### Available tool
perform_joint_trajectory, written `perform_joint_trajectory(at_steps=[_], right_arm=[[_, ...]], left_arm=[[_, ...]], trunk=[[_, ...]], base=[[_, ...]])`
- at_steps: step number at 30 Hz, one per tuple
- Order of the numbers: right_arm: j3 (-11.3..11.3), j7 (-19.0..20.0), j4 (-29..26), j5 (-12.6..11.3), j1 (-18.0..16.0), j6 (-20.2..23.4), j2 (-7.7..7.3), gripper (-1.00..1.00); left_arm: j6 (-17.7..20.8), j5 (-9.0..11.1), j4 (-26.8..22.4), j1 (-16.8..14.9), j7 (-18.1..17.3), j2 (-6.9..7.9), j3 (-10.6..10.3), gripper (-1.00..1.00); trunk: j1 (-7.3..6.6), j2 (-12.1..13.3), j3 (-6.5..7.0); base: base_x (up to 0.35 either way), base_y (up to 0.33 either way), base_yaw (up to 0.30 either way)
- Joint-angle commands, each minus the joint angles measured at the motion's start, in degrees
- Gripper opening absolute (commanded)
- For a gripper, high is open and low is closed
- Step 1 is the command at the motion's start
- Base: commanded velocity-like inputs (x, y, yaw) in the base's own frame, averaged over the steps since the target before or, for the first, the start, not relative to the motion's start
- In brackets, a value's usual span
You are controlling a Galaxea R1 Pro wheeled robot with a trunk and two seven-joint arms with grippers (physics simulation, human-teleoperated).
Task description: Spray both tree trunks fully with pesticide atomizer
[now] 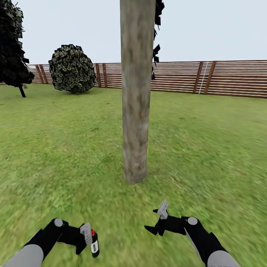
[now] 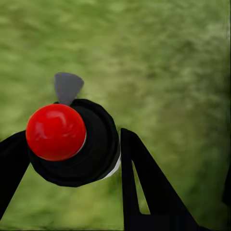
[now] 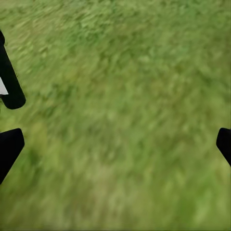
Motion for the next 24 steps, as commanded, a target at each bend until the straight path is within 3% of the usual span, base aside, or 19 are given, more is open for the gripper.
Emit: perform_joint_trajectory(at_steps=[1, 4, 6, 15, 24], right_arm=[[0.0, 0.1, 0.0, 0.0, 0.0, 0.0, 0.0, 1.0], [0.4, -0.2, 0.4, 0.3, 0.2, -0.3, 0.32, 1.0], [0.4, -0.8, 0.7, 0.0, 0.1, -0.9, 0.69, 1.0], [0.1, 0.8, -1.1, -0.2, 0.1, 0.4, 0.63, 1.0], [1.7, 2.4, -1.2, -0.1, 0.1, 0.5, 1.15, 1.0]], left_arm=[[0.7, -0.8, -0.6, -0.3, -1.1, -0.11, 0.0, -1.0], [1.6, -2.0, -2.0, -0.8, -1.8, -0.7, -0.3, -1.0], [1.2, -1.7, -2.2, -0.5, -1.2, -1.26, -0.8, -1.0], [1.1, -1.4, -1.6, -0.3, 0.7, -0.79, 0.3, -1.0], [1.5, -2.4, -1.6, -0.8, 1.0, -3.63, 0.0, -1.0]], trunk=[[0.0, 0.0, 0.0], [0.0, 0.0, 0.0], [0.0, 0.0, 0.0], [0.0, 0.0, 0.0], [0.0, 0.0, 0.0]], base=[[0.0, 0.0, 0.0], [0.0, 0.0, 0.0], [0.0, 0.0, 0.0], [0.0, 0.0, 0.0], [0.0, 0.0, 0.0]])
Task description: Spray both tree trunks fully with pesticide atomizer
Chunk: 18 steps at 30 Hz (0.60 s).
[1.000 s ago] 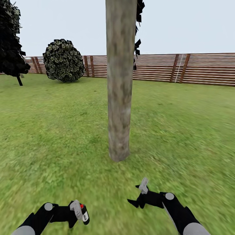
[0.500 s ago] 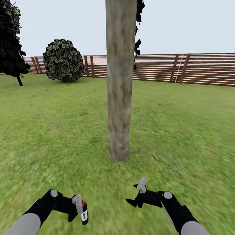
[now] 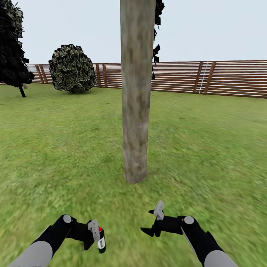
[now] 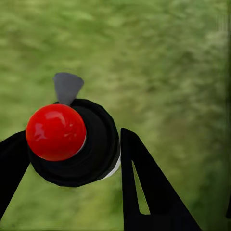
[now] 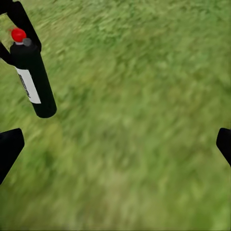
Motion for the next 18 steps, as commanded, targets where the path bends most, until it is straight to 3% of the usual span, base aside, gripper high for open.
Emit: perform_joint_trajectory(at_steps=[1, 3, 4, 11, 12, 18], right_arm=[[0.3, 0.0, -0.1, 0.0, 0.0, 0.0, 0.03, 1.0], [1.0, -0.2, -0.3, -0.1, 0.0, 0.0, 0.16, 1.0], [3.8, -0.2, -0.3, -0.1, 0.0, 0.0, 0.26, 1.0], [3.8, -0.2, -0.3, -0.1, 0.0, 0.0, 1.39, 1.0], [3.8, -0.1, -0.3, -0.1, 0.0, 0.0, 1.44, -1.0], [3.8, -0.1, -0.3, -0.1, 0.0, 0.0, 1.47, -1.0]], left_arm=[[0.0, -0.1, 0.0, 0.0, 0.0, -0.33, -0.1, -1.0], [0.4, 0.0, 0.0, -0.1, 0.1, -0.99, -0.7, -1.0], [0.4, 0.0, 0.0, -0.1, 0.1, -2.48, -3.1, -1.0], [0.3, 0.0, 0.0, -0.1, 0.1, -2.49, -3.2, -1.0], [0.3, 0.0, 0.0, -0.1, 0.1, -2.44, -3.2, -1.0], [0.3, 0.0, 0.0, -0.1, 0.1, -2.5, -3.2, -1.0]], trunk=[[0.0, 0.0, 0.0], [0.0, 0.0, 0.0], [0.0, 0.0, 0.0], [0.0, 0.0, 0.0], [0.0, 0.0, 0.0], [0.0, 0.0, 0.0]], base=[[0.0, 0.0, 0.0], [0.0, 0.0, 0.0], [0.0, 0.0, 0.0], [0.0, 0.0, 0.0], [0.0, 0.0, 0.0], [0.0, 0.0, 0.0]])
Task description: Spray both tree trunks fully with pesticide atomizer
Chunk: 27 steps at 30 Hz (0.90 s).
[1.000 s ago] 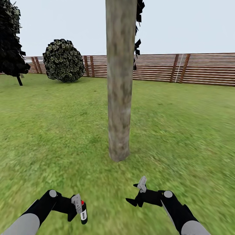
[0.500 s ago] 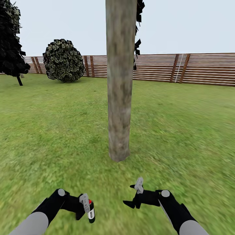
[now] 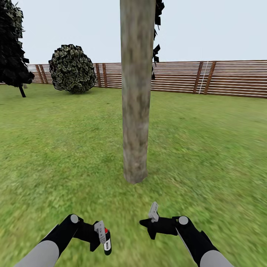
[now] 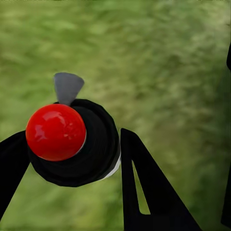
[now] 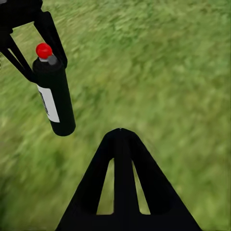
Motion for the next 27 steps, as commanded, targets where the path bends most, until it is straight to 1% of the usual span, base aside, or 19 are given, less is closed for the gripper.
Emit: perform_joint_trajectory(at_steps=[1, 3, 4, 8, 9, 11, 12, 13, 15, 18, 20, 27], right_arm=[[0.0, 0.0, 0.0, 0.0, 0.0, 0.0, 0.0, -1.0], [0.0, 0.0, 0.0, 0.0, 0.0, 0.0, 0.0, -1.0], [0.0, 0.0, 0.0, 0.1, 0.0, 0.0, 0.04, -1.0], [0.0, -0.1, -0.1, 0.1, 0.0, 0.1, 0.16, -1.0], [0.0, -0.1, 0.0, 0.4, 0.0, 0.2, 0.8, -1.0], [0.1, -0.1, 0.0, 1.9, 0.0, 0.2, 1.76, -1.0], [0.1, -0.1, -0.1, 3.6, 0.0, 0.2, 2.25, -1.0], [0.0, -0.1, -0.1, 4.6, 0.0, 0.2, 2.54, -1.0], [0.0, -0.1, -0.2, 5.9, 0.0, 0.2, 3.07, -1.0], [0.0, -0.1, -0.2, 6.4, 0.0, 0.2, 3.46, -1.0], [0.0, -0.1, -0.2, 6.5, 0.0, 0.2, 3.57, -1.0], [0.0, -0.1, -0.2, 6.6, 0.0, 0.2, 3.75, -1.0]], left_arm=[[0.0, 0.0, 0.0, 0.0, 0.0, -0.03, 0.0, -1.0], [0.0, 0.0, -0.1, -0.1, 0.0, -0.25, 0.0, -1.0], [0.0, 0.0, -0.1, -0.1, 0.0, -0.78, -0.1, -1.0], [0.0, -0.1, -0.1, -0.2, -0.1, -1.67, -0.1, -1.0], [0.1, -0.6, -0.1, -0.2, -0.1, -2.2, -0.1, -1.0], [0.2, -1.9, -0.1, -0.2, 0.0, -2.82, -0.1, -1.0], [0.2, -2.9, -0.1, -0.2, 0.0, -3.52, -0.1, -1.0], [0.2, -3.5, -0.1, -0.2, 0.0, -4.06, -0.1, -1.0], [0.2, -4.5, -0.1, -0.3, 0.0, -5.05, -0.1, -1.0], [0.3, -4.9, -0.3, -0.3, 0.1, -5.87, -0.1, -1.0], [0.5, -5.0, -1.2, -0.3, 0.1, -6.23, -0.1, -1.0], [0.5, -5.1, -1.8, -0.3, 0.1, -7.25, -0.1, -1.0]], trunk=[[0.0, 0.0, 0.0], [0.0, 0.0, 0.0], [0.0, 0.0, 0.0], [0.0, 0.0, 0.0], [0.0, 0.0, 0.0], [0.0, 0.0, 0.0], [0.0, 0.0, 0.0], [0.0, 0.0, 0.0], [0.0, 0.0, 0.0], [0.0, 0.0, 0.0], [0.0, 0.0, 0.0], [0.0, 0.0, 0.0]], base=[[0.0, 0.0, 0.0], [0.0, 0.0, 0.0], [0.0, 0.0, 0.0], [0.0, 0.0, 0.0], [0.0, 0.0, 0.0], [0.0, 0.0, 0.0], [0.0, 0.0, 0.0], [0.0, 0.0, 0.0], [0.0, 0.0, 0.0], [0.0, 0.0, 0.0], [0.0, 0.0, 0.0], [0.0, 0.0, 0.0]])
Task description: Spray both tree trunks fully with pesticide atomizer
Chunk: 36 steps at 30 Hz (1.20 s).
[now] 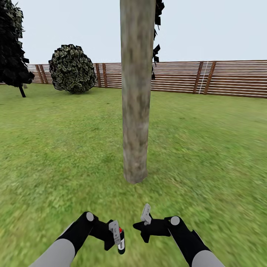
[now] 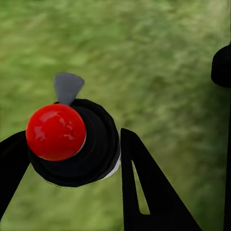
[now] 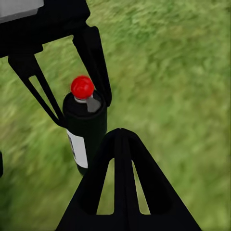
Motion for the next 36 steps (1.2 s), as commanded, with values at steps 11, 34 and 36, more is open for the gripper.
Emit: perform_joint_trajectory(at_steps=[11, 34, 36], right_arm=[[0.0, 0.1, 0.0, 0.0, 0.0, 0.0, 0.03, -1.0], [0.0, 0.1, 0.0, -0.1, 0.0, 0.0, 0.03, -1.0], [0.0, 0.1, 0.0, -0.1, 0.0, 0.0, 0.03, -1.0]], left_arm=[[-0.1, 0.1, -0.1, 0.0, 1.3, -0.36, 0.1, -1.0], [-0.1, 0.7, -0.1, 0.0, 2.0, -2.67, 0.1, -1.0], [-0.1, 0.8, -0.1, -0.1, 2.0, -2.82, 0.1, -1.0]], trunk=[[0.0, 0.0, 0.0], [0.0, 0.0, 0.0], [0.0, 0.0, 0.0]], base=[[0.0, 0.0, 0.0], [0.0, 0.0, 0.0], [0.0, 0.0, 0.0]])
